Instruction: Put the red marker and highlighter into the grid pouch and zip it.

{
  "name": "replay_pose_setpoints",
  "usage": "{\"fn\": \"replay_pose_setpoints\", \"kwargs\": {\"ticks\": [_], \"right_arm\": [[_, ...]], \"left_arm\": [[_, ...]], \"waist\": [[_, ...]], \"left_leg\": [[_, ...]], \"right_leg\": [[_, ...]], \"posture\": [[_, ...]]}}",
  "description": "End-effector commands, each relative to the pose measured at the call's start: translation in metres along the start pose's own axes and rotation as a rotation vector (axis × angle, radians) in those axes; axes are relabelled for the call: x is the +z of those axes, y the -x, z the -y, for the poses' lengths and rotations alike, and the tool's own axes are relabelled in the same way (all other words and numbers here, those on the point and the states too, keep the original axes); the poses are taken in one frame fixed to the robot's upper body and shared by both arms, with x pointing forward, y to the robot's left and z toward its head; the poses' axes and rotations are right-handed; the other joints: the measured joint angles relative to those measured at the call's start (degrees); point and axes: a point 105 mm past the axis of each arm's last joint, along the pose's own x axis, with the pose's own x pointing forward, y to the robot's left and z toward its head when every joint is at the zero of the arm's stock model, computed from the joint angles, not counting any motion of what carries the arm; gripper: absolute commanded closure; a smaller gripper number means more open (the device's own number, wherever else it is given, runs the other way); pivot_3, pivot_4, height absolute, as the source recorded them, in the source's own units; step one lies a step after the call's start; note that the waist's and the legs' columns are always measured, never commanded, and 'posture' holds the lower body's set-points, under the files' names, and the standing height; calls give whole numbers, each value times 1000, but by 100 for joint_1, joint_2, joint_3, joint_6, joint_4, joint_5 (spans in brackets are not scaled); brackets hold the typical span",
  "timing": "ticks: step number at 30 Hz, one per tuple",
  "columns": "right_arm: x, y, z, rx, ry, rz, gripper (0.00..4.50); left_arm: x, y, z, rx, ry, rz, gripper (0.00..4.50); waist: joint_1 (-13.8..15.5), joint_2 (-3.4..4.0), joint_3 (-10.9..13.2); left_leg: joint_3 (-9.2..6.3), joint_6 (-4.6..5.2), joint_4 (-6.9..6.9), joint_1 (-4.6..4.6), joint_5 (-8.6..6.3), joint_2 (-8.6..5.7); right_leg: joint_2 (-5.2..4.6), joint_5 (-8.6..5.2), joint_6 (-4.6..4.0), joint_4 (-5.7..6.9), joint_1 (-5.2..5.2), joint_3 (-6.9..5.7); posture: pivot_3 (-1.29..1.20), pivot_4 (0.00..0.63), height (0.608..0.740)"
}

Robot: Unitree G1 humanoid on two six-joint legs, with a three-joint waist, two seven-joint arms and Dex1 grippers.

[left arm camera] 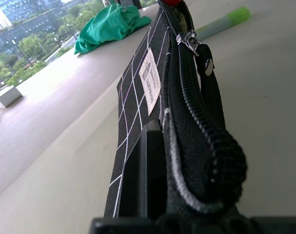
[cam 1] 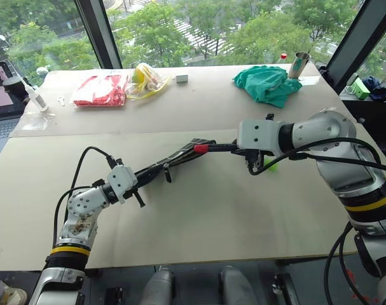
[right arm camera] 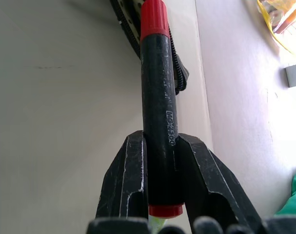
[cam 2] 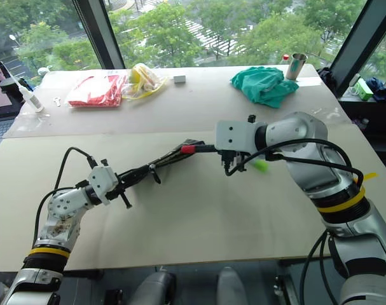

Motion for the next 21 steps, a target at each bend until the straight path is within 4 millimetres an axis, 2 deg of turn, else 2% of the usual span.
{"fn": "replay_pose_setpoints", "kwargs": {"ticks": [1, 7, 16, 21], "right_arm": [[5, 7, 9, -33, 42, 1, 3965], [8, -3, -5, 16, 91, -1, 3965], [9, 17, 11, -35, 19, 38, 3965], [12, 24, -6, 38, 2, 72, 3965]], "left_arm": [[8, -1, 0, 2, -17, 29, 4500], [9, -3, -1, 5, -19, 33, 4500], [8, -1, -1, 9, -16, 29, 4500], [8, -1, -2, 8, -16, 30, 4500]], "waist": [[-3, 0, 0], [-7, 0, 0], [-3, 0, 0], [0, 0, 0]], "left_leg": [[0, 0, 0, 0, 0, 0], [1, 0, 0, 0, 0, 0], [0, 0, 0, -1, 0, 0], [0, 0, 0, 0, 0, 0]], "right_leg": [[0, 0, 0, 0, 0, 0], [0, 0, 0, 0, 0, 0], [0, 0, 0, 0, 0, 0], [0, 0, 0, 0, 0, 1]], "posture": [[0, 150, 740], [0, 150, 740], [0, 150, 740], [0, 150, 740]]}}
